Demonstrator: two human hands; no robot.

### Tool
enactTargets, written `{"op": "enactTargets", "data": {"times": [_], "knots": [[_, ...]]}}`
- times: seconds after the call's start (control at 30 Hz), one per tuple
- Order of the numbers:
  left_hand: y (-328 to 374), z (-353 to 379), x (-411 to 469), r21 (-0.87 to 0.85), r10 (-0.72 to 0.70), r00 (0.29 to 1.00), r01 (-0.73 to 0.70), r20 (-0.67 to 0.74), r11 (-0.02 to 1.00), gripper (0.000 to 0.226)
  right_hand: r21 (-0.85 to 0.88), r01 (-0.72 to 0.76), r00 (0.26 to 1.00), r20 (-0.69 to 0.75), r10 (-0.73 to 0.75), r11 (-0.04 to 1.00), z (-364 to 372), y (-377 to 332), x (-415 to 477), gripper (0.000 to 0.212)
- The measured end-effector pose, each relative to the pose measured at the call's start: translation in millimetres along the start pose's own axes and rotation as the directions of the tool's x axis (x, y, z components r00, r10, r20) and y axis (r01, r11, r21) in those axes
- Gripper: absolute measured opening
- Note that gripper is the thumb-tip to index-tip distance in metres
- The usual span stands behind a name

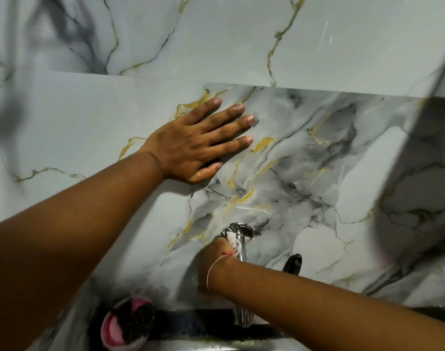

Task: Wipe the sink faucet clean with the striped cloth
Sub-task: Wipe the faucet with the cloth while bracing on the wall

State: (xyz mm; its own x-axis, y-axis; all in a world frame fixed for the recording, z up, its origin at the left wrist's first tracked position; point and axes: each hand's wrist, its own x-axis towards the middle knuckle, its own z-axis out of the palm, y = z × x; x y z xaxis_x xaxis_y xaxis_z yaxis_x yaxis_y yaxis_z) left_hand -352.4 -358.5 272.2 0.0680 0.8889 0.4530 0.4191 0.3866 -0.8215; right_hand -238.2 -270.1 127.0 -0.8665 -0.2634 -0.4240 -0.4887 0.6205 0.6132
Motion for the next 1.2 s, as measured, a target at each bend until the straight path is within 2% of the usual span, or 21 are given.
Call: {"op": "enactTargets", "data": {"times": [0.1, 0.17, 0.2, 0.27, 0.3, 0.33, 0.37, 0.43, 0.5, 0.6, 0.63, 0.77, 0.9, 1.0, 1.13, 1.2], "knots": [[0.6, 0.6, 2.7, 0.01, 0.004, 1.0, -0.004, -0.005, 1.0, 0.066, 0.32, -0.026, 0.967, -0.233, 0.105, 0.947, 12.5, 16.3, -23.2, 0.034], [0.8, -0.4, 3.7, 0.005, 0.006, 1.0, -0.006, 0.0, 1.0, 0.066, 0.608, 0.033, 0.863, -0.418, 0.285, 0.793, 37.3, 17.0, -44.0, 0.037], [0.4, -0.9, 2.6, 0.003, 0.004, 1.0, -0.004, 0.003, 1.0, 0.066, 0.72, 0.068, 0.821, -0.434, 0.372, 0.69, 47.3, 14.0, -52.2, 0.045], [-0.7, -0.5, 1.7, 0.001, 0.006, 1.0, -0.006, 0.0, 1.0, 0.066, 0.9, 0.057, 0.783, -0.309, 0.54, 0.432, 56.7, 1.5, -61.3, 0.065], [-0.9, -0.1, 1.5, 0.002, 0.005, 1.0, -0.006, 0.002, 1.0, 0.066, 0.948, 0.037, 0.759, -0.233, 0.608, 0.317, 55.4, -3.6, -60.9, 0.068], [-0.9, -0.3, 1.3, 0.002, 0.004, 1.0, -0.004, 0.006, 1.0, 0.066, 0.971, 0.028, 0.715, -0.185, 0.674, 0.237, 52.7, -7.5, -57.7, 0.069], [-0.8, -0.8, 1.4, 0.006, 0.002, 1.0, -0.002, 0.011, 1.0, 0.066, 0.977, 0.015, 0.68, -0.167, 0.713, 0.215, 49.3, -9.7, -53.8, 0.07], [-0.4, -2.1, 2.7, 0.016, 0.005, 1.0, -0.005, 0.016, 1.0, 0.066, 0.951, -0.057, 0.653, -0.195, 0.732, 0.304, 45.8, -11.5, -51.5, 0.072], [-0.1, -2.0, 1.4, 0.017, -0.002, 1.0, 0.002, 0.013, 1.0, 0.066, 0.908, -0.096, 0.667, -0.245, 0.704, 0.408, 50.3, -20.6, -56.5, 0.071], [1.5, -1.1, 1.7, 0.022, -0.002, 1.0, 0.001, 0.012, 1.0, 0.066, 0.854, -0.068, 0.709, -0.322, 0.627, 0.516, 64.2, -40.7, -76.4, 0.07], [0.8, -0.7, 2.0, 0.03, 0.001, 1.0, -0.001, 0.013, 1.0, 0.066, 0.839, -0.061, 0.693, -0.354, 0.628, 0.541, 67.7, -41.5, -77.3, 0.069], [0.6, -1.9, 3.6, 0.046, 0.0, 1.0, 0.0, 0.006, 0.999, 0.065, 0.902, -0.003, 0.662, -0.322, 0.677, 0.432, 54.1, -7.9, -56.8, 0.055], [1.4, -0.7, 2.2, 0.063, 0.004, 1.0, -0.004, -0.007, 0.998, 0.066, 0.871, 0.073, 0.611, -0.424, 0.669, 0.485, 76.9, -34.8, -71.4, 0.067], [1.0, -1.9, 4.0, 0.07, 0.0, 1.0, 0.001, -0.01, 0.998, 0.065, 0.857, 0.056, 0.656, -0.419, 0.628, 0.513, 78.9, -41.3, -77.4, 0.071], [0.3, -3.0, 4.0, 0.091, 0.011, 1.0, -0.011, 0.002, 0.996, 0.066, 0.904, -0.014, 0.658, -0.314, 0.685, 0.427, 53.0, -7.4, -45.6, 0.051], [1.7, -2.1, 3.5, 0.102, 0.002, 1.0, -0.003, 0.01, 0.995, 0.066, 0.91, 0.028, 0.664, -0.327, 0.672, 0.414, 60.9, -25.2, -56.3, 0.064]]}}
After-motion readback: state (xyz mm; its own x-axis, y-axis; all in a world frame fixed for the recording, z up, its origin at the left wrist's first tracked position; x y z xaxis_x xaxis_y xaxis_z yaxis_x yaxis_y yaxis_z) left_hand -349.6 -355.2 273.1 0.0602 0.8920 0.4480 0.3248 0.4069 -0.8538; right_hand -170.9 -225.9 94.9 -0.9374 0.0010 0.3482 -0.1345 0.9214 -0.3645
